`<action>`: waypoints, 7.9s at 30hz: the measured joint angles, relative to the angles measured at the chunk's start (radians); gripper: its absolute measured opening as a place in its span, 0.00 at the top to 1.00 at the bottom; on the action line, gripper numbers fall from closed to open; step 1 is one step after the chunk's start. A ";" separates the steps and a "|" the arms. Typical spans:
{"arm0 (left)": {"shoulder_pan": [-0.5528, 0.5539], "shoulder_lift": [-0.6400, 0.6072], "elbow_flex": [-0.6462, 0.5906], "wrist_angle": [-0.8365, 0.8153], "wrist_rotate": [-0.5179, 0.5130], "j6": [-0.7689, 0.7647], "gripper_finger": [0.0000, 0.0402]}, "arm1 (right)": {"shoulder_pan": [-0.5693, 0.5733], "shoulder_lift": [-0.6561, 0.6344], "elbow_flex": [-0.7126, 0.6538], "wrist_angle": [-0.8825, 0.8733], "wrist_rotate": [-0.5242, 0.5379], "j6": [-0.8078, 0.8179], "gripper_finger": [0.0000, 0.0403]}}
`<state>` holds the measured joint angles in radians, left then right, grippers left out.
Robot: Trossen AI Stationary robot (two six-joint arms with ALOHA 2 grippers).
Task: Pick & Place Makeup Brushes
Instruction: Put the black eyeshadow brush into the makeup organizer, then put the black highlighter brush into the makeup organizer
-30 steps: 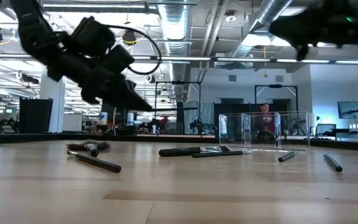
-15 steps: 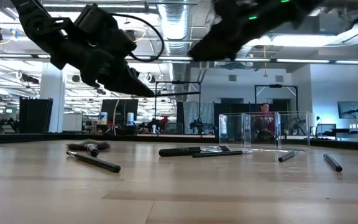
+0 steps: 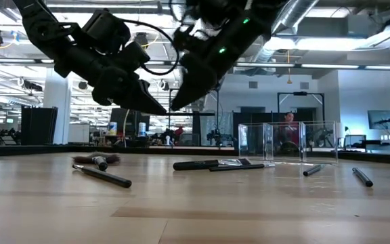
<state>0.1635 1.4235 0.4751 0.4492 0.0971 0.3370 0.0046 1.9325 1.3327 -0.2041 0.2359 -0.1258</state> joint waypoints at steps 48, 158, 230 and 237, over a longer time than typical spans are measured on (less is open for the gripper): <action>0.000 -0.341 0.000 0.044 -0.214 -0.156 0.74 | 0.132 -0.280 0.014 -0.297 0.717 0.213 0.99; 0.002 0.542 0.512 0.334 -0.097 -0.227 0.84 | 0.000 -0.701 -0.408 -0.049 0.107 0.335 0.63; -0.206 0.061 -0.090 -0.220 -0.004 0.022 0.71 | -0.057 -0.406 -0.408 0.515 -0.098 0.249 0.69; -0.132 0.055 -0.090 -0.191 -0.076 -0.024 0.91 | -0.058 -0.214 -0.368 0.618 -0.264 0.226 0.69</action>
<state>0.0316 1.4790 0.3854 0.2578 0.0209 0.3134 -0.0535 1.7184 0.9646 0.4135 -0.0280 0.1006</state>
